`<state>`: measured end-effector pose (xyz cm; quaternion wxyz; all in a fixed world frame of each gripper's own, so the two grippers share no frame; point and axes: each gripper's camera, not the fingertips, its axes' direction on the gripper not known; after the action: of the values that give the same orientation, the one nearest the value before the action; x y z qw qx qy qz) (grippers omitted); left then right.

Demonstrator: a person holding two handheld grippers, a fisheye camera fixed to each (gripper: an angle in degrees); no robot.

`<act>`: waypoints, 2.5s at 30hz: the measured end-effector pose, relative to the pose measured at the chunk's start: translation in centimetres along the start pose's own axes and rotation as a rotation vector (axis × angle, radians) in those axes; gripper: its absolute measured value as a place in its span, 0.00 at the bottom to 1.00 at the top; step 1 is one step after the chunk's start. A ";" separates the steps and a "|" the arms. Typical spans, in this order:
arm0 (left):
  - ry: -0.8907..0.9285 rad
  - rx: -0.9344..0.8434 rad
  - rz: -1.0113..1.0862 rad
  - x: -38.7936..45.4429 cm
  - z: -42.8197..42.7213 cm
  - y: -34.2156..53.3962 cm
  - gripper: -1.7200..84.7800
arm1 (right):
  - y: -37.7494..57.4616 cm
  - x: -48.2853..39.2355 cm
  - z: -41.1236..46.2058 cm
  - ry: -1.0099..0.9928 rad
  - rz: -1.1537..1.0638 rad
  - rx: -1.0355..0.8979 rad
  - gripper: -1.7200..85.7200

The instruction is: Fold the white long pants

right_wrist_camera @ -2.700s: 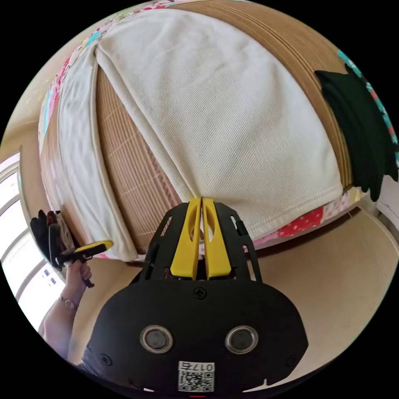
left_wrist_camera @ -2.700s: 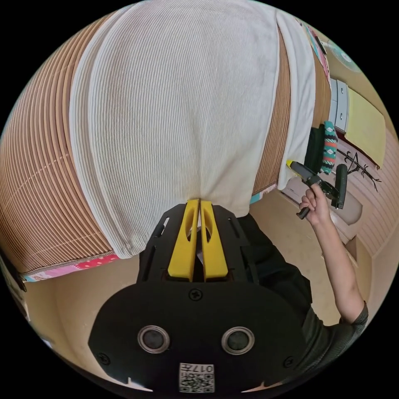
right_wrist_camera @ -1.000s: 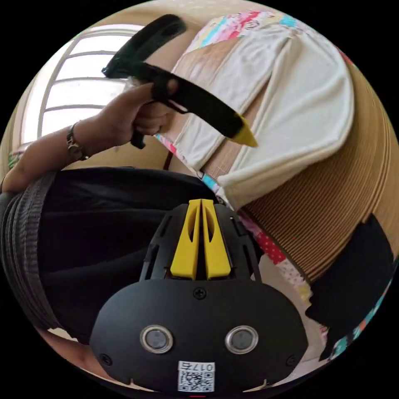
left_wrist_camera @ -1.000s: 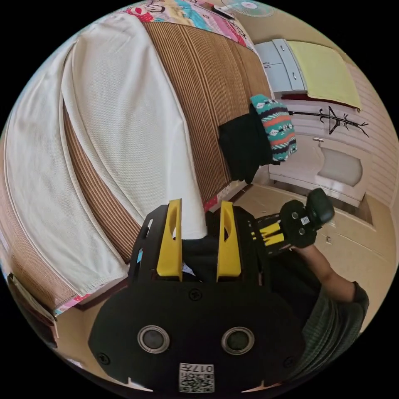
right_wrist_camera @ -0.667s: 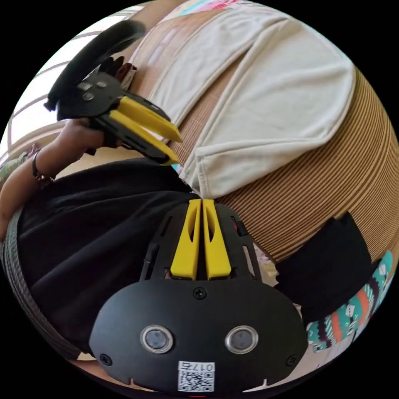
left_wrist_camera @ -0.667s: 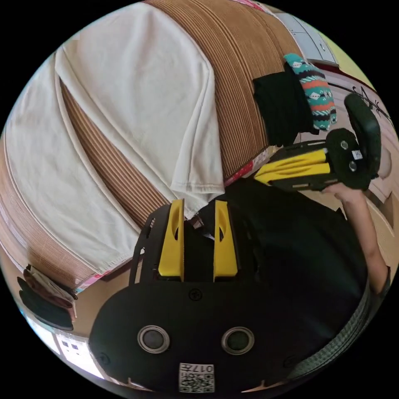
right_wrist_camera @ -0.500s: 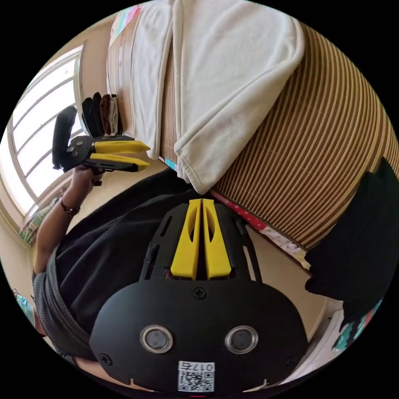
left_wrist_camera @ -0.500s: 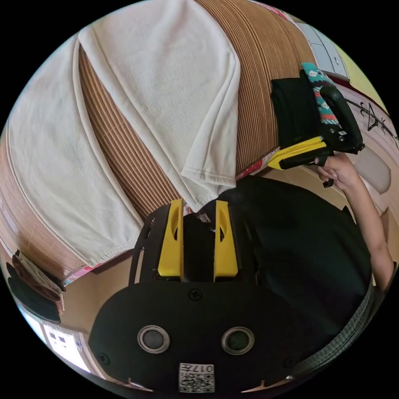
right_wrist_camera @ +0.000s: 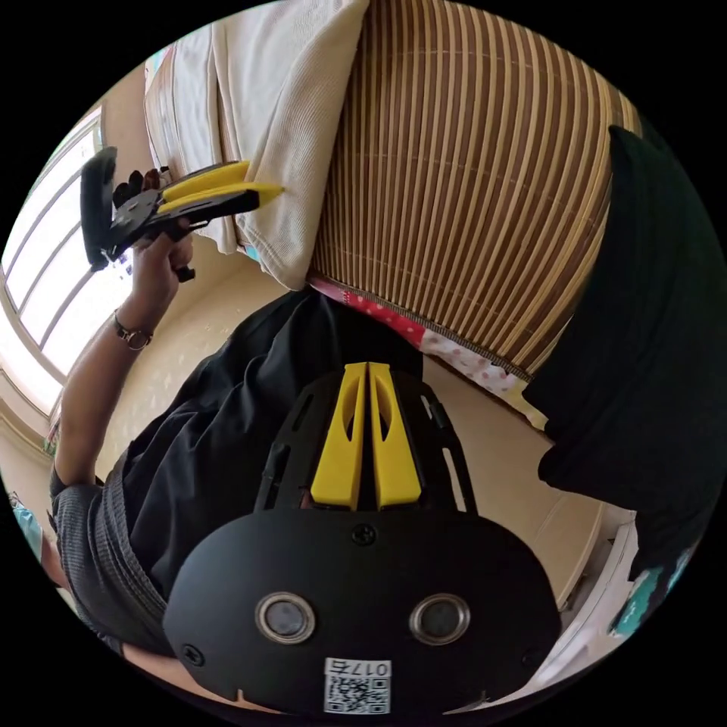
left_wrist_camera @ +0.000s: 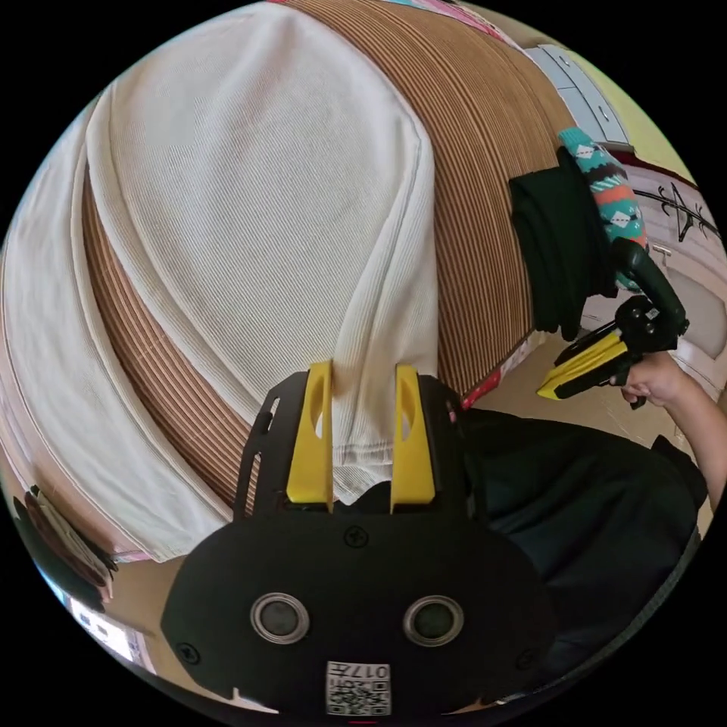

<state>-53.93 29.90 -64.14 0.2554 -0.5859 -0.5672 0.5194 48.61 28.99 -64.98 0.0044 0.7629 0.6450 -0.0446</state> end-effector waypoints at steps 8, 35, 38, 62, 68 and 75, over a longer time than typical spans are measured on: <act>0.511 0.241 -0.112 -2.8 -3.2 9.2 0.06 | -1.6 -0.5 -11.2 -0.205 -0.017 0.290 0.04; 0.748 0.554 -0.346 -14.3 -5.5 23.0 0.06 | -36.2 -5.3 -37.1 -0.737 -0.016 1.260 0.21; 0.826 0.588 -0.371 -16.0 -4.9 24.3 0.06 | -38.9 -6.8 -37.6 -0.639 -0.003 1.220 0.19; 0.898 0.819 -0.541 -42.0 -9.3 45.5 0.06 | -59.4 -40.4 -21.0 0.251 -0.192 1.082 0.08; 0.897 0.748 -0.452 -45.2 -8.6 44.9 0.06 | -64.0 -33.1 -16.5 0.018 -0.139 1.183 0.08; 0.969 0.794 -0.285 -46.2 -14.1 46.3 0.06 | -65.8 -33.5 -17.2 0.150 -0.081 1.222 0.08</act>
<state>-14.33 -19.43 -85.90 0.7468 -0.5339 -0.2240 0.3272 -20.64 8.16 -42.04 -0.4806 0.6035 0.5300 -0.3522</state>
